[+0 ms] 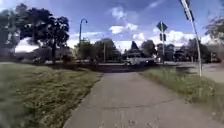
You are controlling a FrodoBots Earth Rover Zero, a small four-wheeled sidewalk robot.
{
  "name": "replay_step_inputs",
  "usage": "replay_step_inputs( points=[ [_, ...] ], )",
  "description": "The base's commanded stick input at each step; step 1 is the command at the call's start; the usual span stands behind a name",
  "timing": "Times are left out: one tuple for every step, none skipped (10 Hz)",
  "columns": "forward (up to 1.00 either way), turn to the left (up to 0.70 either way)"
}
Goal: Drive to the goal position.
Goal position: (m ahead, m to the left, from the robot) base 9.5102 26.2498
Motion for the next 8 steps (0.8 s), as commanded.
replay_step_inputs(
  points=[
    [1.00,0.24],
    [1.00,0.26],
    [1.00,0.11],
    [1.00,0.00],
    [1.00,0.00],
    [1.00,0.00],
    [1.00,0.00],
    [1.00,0.00]
  ],
)
